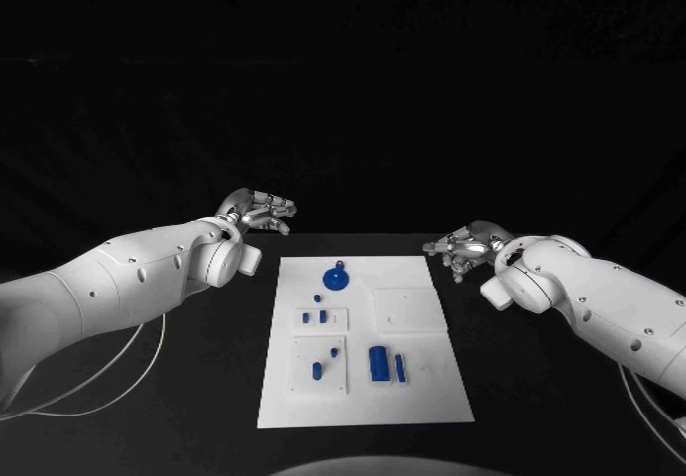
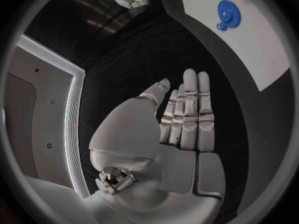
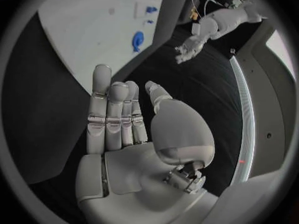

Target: Assemble the parts on the task board

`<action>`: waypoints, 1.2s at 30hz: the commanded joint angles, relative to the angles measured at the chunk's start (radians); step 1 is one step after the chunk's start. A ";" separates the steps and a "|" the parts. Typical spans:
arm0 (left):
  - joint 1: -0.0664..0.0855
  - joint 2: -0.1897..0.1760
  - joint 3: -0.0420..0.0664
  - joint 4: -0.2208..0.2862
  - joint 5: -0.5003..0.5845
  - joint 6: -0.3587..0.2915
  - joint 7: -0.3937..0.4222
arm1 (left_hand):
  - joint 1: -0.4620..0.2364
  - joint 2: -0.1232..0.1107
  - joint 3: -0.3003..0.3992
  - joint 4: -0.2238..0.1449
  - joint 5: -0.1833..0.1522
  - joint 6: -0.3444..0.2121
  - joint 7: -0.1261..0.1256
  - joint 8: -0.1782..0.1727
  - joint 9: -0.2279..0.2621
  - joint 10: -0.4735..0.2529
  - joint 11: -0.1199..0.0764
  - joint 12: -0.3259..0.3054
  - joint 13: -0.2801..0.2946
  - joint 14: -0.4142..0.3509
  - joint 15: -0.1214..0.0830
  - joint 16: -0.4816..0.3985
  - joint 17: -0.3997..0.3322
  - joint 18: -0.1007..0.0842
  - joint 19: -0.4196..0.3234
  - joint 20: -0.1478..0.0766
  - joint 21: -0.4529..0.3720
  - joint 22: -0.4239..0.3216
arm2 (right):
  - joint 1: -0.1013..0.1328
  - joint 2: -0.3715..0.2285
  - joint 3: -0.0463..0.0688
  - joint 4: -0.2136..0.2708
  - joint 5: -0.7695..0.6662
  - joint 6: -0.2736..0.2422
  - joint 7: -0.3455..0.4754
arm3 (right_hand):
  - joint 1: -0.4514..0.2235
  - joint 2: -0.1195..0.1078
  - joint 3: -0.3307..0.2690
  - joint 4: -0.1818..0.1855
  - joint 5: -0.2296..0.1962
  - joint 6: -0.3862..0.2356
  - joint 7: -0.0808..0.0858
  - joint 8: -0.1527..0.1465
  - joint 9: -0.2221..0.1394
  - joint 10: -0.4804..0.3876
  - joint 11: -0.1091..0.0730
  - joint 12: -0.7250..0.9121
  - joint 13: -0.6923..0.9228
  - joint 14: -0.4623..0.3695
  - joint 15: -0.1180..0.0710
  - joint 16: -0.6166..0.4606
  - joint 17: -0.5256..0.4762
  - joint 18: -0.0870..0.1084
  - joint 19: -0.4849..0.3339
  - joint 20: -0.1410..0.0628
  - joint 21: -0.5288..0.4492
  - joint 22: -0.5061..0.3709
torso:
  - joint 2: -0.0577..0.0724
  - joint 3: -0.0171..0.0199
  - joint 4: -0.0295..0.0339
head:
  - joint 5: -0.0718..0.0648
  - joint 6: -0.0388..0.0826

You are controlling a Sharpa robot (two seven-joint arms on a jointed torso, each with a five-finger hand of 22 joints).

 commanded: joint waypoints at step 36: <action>-0.079 -0.045 0.075 0.291 0.191 -0.261 0.202 | -1.355 0.005 -0.228 0.037 -0.227 -1.004 -0.145 -0.064 -0.064 -1.124 -0.092 -0.134 -0.061 -1.279 -0.014 -0.479 -0.254 -0.070 -1.174 0.005 -0.072 -0.939 | 0.126 0.029 -0.237 0.026 0.747 -0.407 0.677 | -1.141 0.014 -0.090 0.014 -0.394 -1.103 -0.032 -0.066 -0.793 -1.187 0.029 -0.660 -0.760 -1.372 0.080 -0.684 -1.021 -0.076 -1.449 0.101 -0.342 -0.907 | -0.014 0.0265 0.0628 | -0.051 0.161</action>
